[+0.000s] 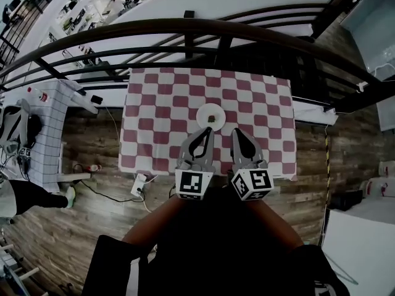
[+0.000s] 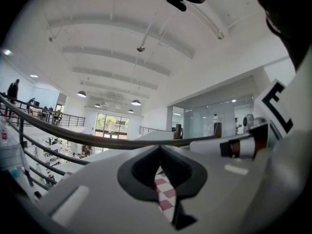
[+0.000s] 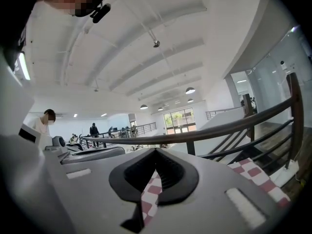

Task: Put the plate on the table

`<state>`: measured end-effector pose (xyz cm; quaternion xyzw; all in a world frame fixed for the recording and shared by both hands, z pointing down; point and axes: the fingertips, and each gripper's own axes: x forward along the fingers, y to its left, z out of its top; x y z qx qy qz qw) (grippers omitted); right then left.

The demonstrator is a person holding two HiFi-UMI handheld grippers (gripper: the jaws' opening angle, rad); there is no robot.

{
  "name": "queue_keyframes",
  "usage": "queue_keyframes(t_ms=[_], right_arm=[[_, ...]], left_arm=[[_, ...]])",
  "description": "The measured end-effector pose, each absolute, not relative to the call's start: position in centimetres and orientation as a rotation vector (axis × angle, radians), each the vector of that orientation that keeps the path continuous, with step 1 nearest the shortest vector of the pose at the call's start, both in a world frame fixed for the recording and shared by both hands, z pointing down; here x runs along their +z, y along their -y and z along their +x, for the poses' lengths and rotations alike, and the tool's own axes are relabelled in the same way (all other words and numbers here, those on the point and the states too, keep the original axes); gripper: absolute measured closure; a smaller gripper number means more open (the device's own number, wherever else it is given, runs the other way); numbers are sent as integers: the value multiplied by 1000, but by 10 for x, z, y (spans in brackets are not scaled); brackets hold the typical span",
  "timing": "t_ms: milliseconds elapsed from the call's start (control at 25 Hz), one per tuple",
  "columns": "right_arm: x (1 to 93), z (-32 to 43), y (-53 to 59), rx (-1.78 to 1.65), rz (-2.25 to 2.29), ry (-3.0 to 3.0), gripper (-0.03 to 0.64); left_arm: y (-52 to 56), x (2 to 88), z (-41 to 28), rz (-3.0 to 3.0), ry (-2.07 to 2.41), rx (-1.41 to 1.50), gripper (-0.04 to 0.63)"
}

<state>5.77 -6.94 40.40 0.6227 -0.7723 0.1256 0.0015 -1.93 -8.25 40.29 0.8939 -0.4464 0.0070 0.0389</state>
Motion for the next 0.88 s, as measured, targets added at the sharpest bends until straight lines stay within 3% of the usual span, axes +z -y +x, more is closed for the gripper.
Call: queue_keyframes(t_ms=[880], right_arm=[[414,70,61,318,2006,2274,620]], left_arm=[[81,410,-14,2720,1350,30,585]])
